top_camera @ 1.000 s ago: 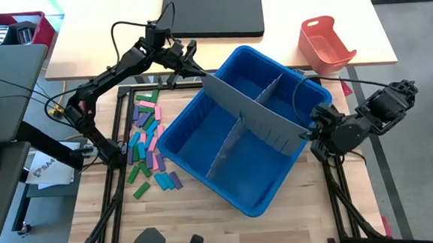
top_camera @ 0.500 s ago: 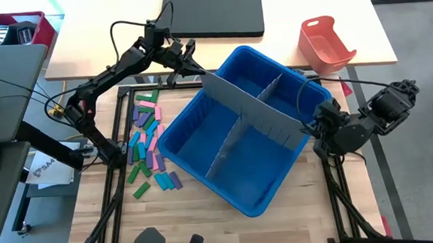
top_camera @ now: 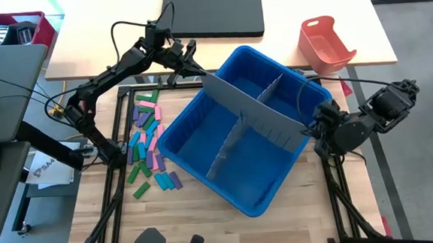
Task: Sort blocks
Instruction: Insert the bin divider into the blue bin
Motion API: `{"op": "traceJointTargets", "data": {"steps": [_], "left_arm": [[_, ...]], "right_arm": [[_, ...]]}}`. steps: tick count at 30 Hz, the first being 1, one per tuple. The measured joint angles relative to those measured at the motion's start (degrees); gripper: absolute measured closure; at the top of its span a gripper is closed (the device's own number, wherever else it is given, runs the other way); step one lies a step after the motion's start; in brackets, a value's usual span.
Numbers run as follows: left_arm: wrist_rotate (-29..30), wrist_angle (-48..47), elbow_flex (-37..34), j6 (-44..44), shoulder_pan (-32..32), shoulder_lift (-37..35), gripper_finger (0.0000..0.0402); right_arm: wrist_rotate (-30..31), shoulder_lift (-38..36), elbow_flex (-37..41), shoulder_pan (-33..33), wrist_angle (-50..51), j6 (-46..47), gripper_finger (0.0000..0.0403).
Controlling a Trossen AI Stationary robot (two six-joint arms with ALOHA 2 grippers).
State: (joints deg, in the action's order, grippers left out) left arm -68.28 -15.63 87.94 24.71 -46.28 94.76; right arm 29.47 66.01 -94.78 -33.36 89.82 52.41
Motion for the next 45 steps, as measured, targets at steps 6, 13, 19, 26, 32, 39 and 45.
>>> {"op": "traceJointTargets", "data": {"steps": [6, 13, 19, 26, 32, 39, 45], "left_arm": [[-0.01, 0.00, 0.00, 0.00, 0.00, 0.00, 0.0401], [0.19, 0.64, -0.01, 1.11, 0.86, 0.00, 0.0401], [1.30, 2.28, -0.04, 0.87, 1.75, 0.02, 0.0401], [1.45, 1.91, -0.04, 0.42, 1.20, 0.04, 0.0401], [1.48, 1.76, -0.04, 0.42, 1.18, 0.04, 0.0401], [1.40, 1.63, -0.04, 0.41, 1.18, 0.04, 0.0401], [1.28, 1.33, -0.02, 0.44, 1.16, 0.04, 0.0401]], "right_arm": [[-0.02, 0.01, 0.00, 0.00, 0.07, -2.23, 0.0398], [-0.14, -0.12, 0.02, 0.00, 0.17, -3.93, 0.0400], [-0.57, -1.16, 0.07, 0.00, 0.52, -4.90, 0.0401], [0.72, -1.46, 0.07, 0.00, 0.48, -6.46, 0.0402], [1.40, -1.50, 0.07, 0.00, 0.38, -4.55, 0.0402], [0.44, -0.27, 0.02, 0.00, 0.04, -3.58, 0.0402], [0.87, 0.77, 0.02, 0.00, -0.04, -5.12, 0.0402]]}}
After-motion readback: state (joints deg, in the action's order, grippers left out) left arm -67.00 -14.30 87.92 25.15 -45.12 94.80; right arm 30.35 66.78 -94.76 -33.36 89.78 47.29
